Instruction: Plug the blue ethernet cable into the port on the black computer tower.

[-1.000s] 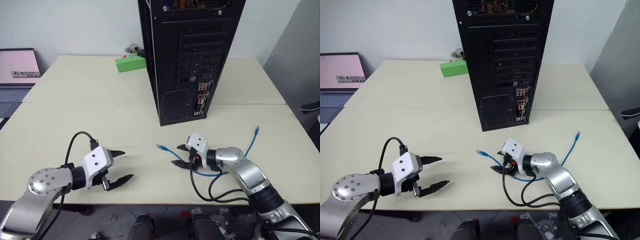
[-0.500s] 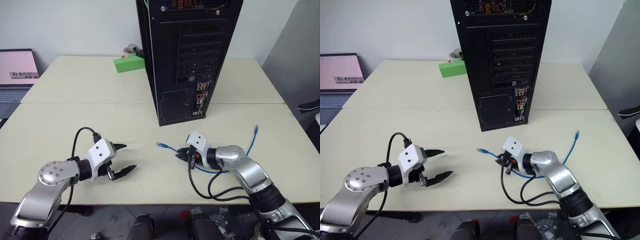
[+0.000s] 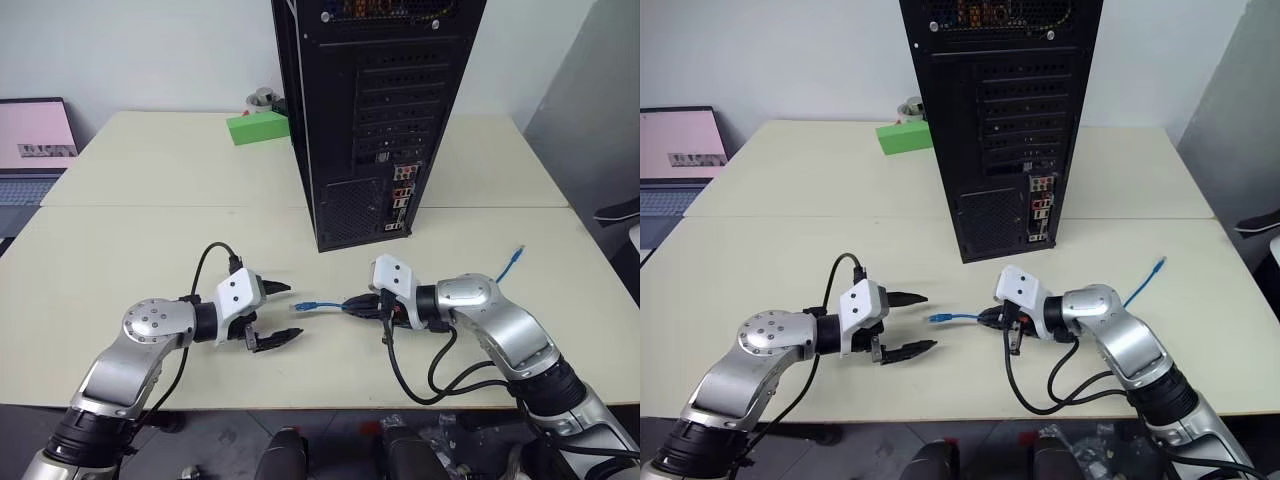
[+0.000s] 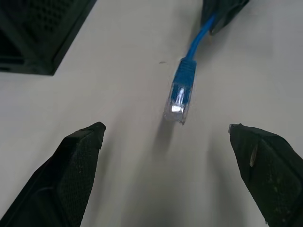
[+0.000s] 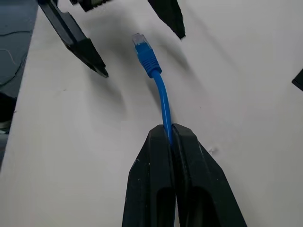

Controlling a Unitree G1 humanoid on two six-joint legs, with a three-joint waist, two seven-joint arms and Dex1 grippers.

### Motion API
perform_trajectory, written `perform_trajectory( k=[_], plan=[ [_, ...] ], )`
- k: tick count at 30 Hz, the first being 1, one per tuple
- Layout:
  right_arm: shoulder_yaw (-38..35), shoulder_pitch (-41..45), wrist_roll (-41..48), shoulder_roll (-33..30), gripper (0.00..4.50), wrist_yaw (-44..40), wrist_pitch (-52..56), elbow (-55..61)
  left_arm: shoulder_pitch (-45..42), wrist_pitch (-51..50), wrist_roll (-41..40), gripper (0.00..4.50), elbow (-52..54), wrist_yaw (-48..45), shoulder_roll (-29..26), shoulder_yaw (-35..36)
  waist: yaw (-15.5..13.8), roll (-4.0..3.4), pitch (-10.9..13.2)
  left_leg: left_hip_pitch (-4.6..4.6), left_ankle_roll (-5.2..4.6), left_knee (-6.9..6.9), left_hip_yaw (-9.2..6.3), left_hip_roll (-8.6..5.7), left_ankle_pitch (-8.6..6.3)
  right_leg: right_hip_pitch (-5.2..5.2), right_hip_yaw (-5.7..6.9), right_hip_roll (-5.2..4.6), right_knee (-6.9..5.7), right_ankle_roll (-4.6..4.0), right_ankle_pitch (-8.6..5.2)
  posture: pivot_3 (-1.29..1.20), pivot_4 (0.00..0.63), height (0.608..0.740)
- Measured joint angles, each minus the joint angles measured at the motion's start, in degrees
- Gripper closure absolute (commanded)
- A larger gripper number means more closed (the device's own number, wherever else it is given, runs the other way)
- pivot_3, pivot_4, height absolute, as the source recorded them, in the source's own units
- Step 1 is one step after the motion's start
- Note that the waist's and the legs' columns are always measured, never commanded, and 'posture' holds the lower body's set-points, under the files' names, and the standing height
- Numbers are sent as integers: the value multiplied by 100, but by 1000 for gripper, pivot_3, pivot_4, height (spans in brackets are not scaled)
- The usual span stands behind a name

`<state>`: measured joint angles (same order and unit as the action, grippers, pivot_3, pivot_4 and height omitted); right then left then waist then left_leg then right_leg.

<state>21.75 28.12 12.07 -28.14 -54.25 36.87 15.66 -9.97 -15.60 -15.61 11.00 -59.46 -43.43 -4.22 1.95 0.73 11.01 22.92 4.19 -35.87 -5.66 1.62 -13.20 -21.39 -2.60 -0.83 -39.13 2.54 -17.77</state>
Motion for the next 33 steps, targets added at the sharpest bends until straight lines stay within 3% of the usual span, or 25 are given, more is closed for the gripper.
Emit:
perform_trajectory(
  k=[22, 31, 33],
  plan=[
    [5, -2, 74, -123, 4500, -71, 108, 124, -181, 275, -106, 4411, -369, -480, 66, -49, -6, 0, 0, 0, 0, -2, -1, 0, 0, 0, 1, 0, 0, 0, 0, 0, 150, 740],
    [11, 0, 74, -130, 4500, -86, 108, 104, -178, 430, -55, 4473, -374, -486, 93, -51, -6, 0, 0, 0, 0, -2, -1, 0, 0, 0, 1, 0, 0, 0, 0, 0, 150, 740],
    [11, 0, 75, -130, 4500, -87, 108, 98, -177, 472, 26, 4110, -391, -426, 91, -51, -6, 0, 0, 0, 0, -2, -1, 0, 0, 0, 1, 0, 0, 0, 0, 0, 150, 740]
  ],
)
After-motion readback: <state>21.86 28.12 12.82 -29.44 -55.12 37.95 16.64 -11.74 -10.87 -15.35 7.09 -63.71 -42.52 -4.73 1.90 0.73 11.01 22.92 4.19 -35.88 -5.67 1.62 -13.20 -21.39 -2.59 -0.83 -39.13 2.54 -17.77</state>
